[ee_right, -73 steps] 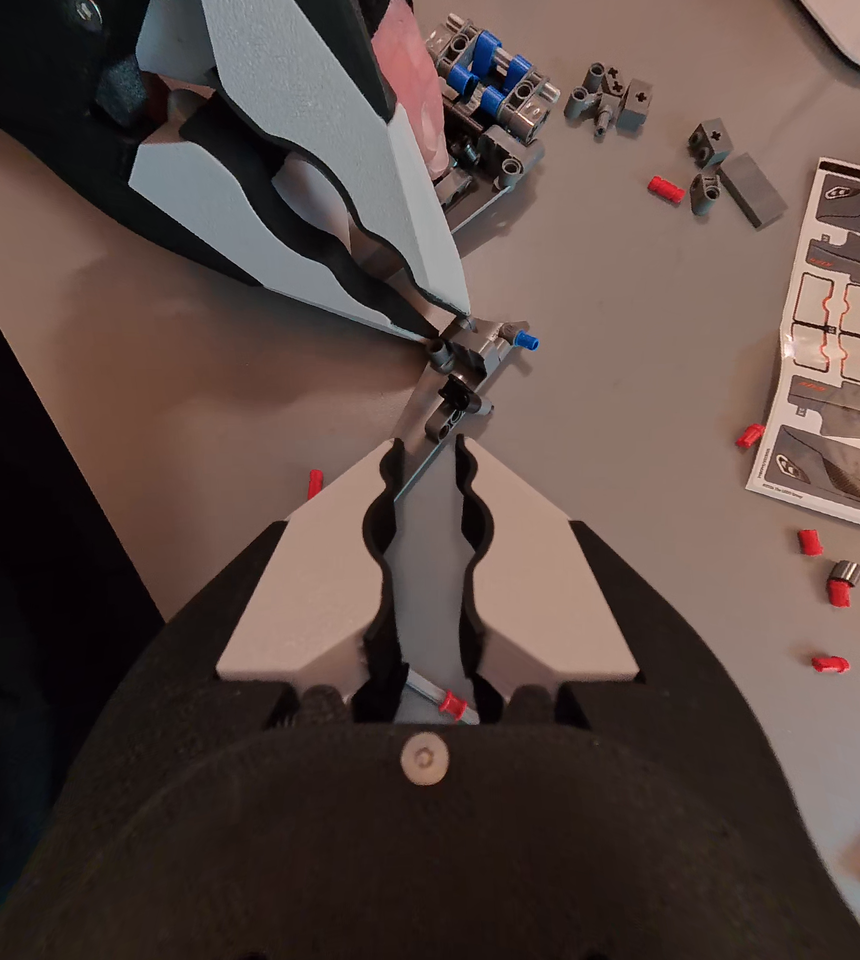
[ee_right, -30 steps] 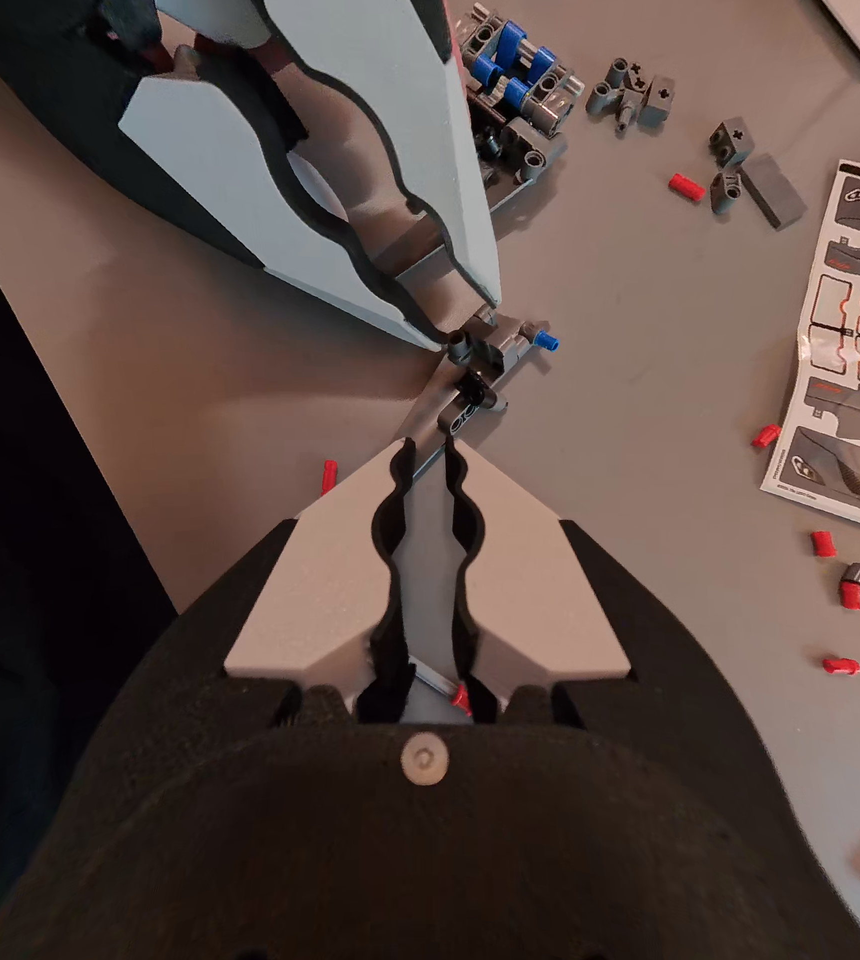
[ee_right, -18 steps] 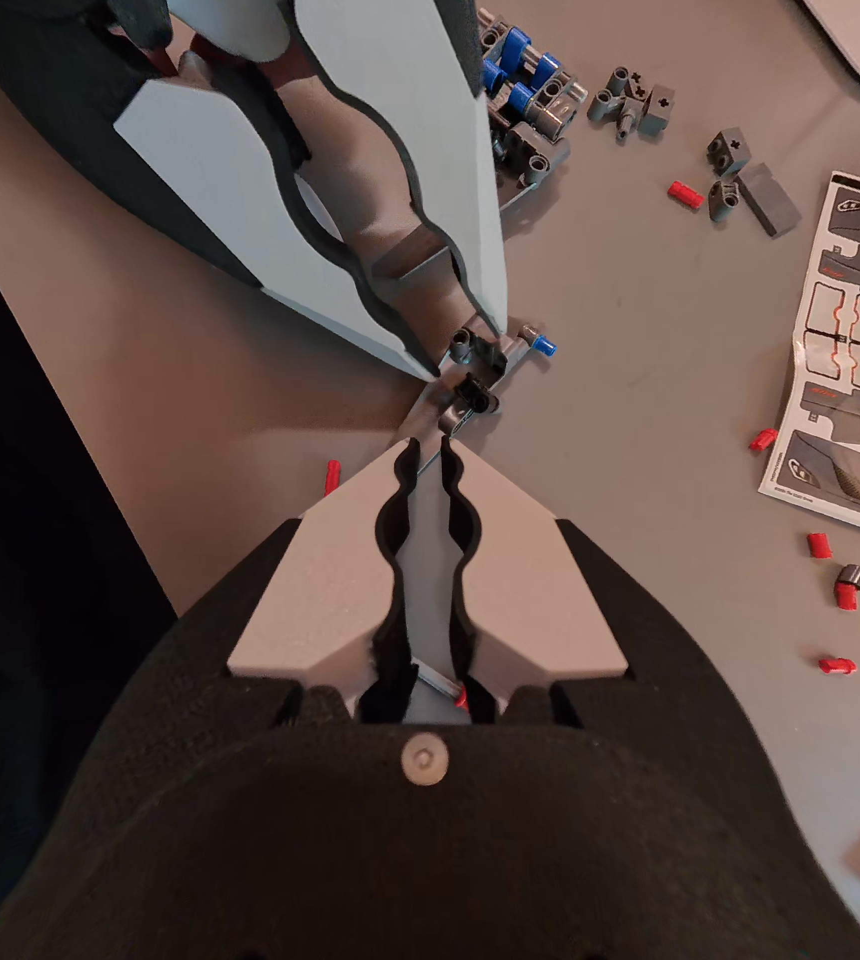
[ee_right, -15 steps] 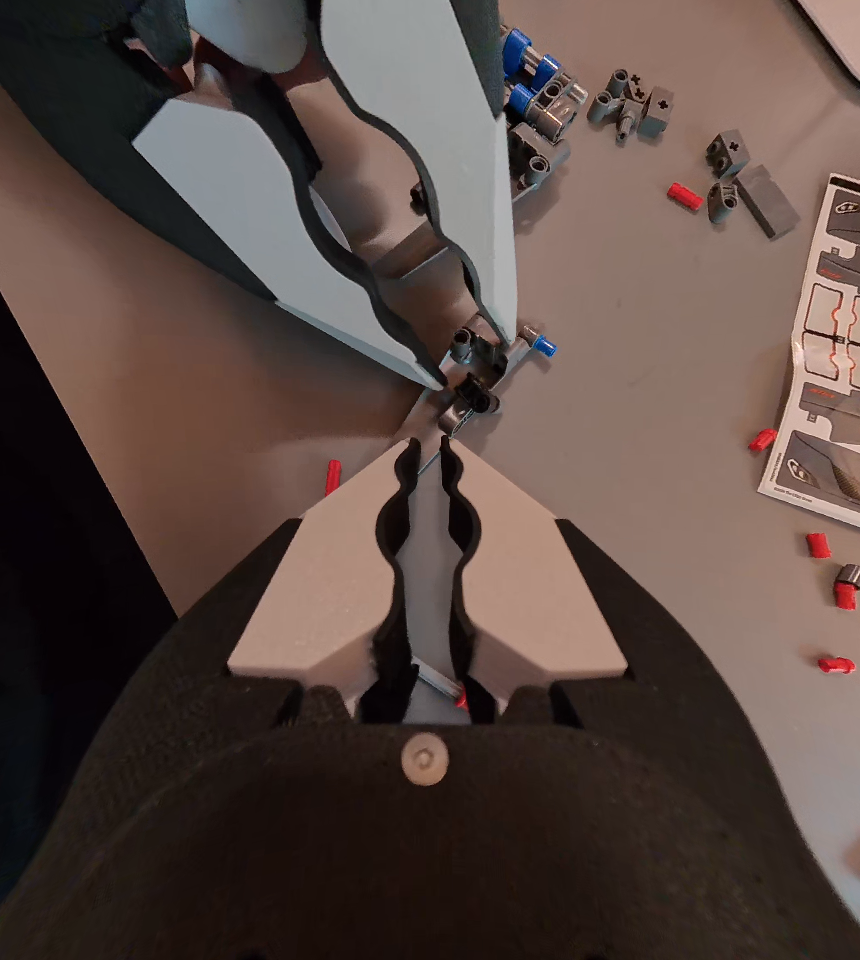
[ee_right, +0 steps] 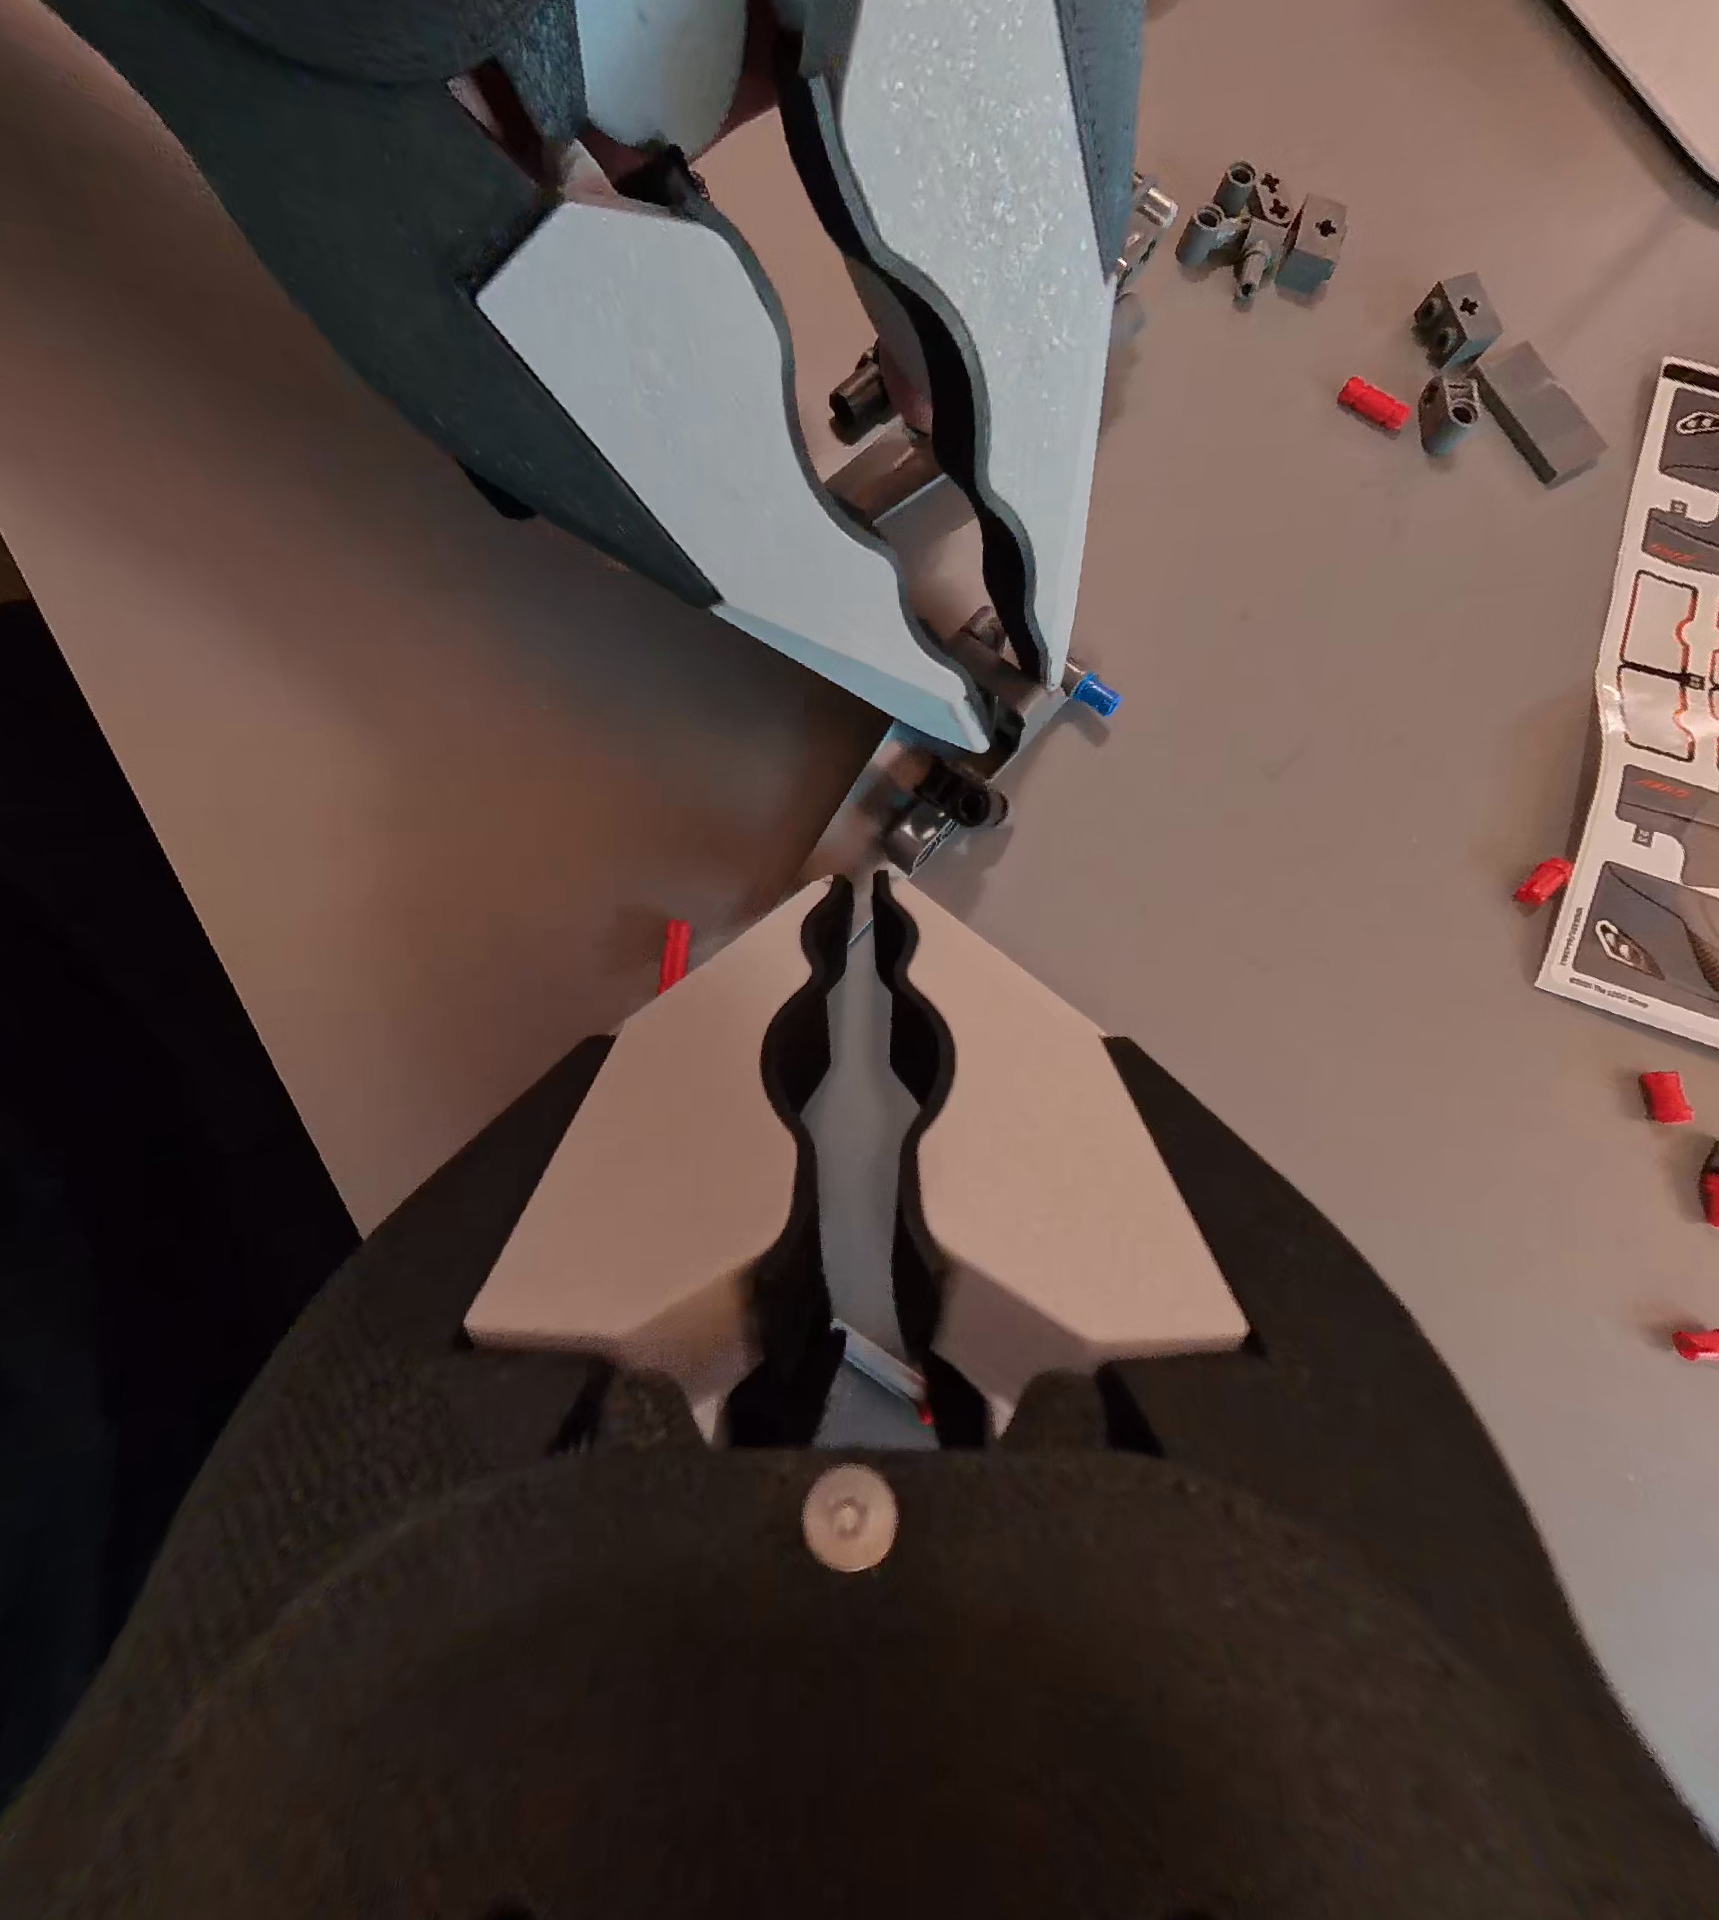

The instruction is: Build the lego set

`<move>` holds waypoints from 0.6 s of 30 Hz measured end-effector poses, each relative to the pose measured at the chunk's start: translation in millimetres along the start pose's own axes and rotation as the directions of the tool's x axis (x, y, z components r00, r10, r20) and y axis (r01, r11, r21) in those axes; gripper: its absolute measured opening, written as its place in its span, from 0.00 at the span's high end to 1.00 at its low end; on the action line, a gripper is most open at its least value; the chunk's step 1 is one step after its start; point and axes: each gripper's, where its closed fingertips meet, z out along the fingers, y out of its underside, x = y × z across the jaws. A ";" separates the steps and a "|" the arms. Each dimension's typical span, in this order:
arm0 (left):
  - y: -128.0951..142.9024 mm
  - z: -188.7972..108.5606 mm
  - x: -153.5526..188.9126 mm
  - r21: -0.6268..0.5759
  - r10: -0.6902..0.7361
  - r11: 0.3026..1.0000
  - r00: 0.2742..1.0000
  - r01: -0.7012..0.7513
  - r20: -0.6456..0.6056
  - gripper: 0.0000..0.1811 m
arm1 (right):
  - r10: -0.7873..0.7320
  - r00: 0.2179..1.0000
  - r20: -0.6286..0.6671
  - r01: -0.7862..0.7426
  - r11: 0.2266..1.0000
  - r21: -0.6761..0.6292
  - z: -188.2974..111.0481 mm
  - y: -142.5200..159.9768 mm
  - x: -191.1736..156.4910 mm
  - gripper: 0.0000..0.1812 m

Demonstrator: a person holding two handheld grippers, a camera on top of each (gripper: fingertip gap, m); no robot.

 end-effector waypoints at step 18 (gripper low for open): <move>5.9 -82.2 -29.2 0.134 -0.049 0.990 0.996 0.038 0.079 0.98 | 0.079 0.997 0.000 -0.077 0.978 0.193 -61.7 -23.0 18.7 0.90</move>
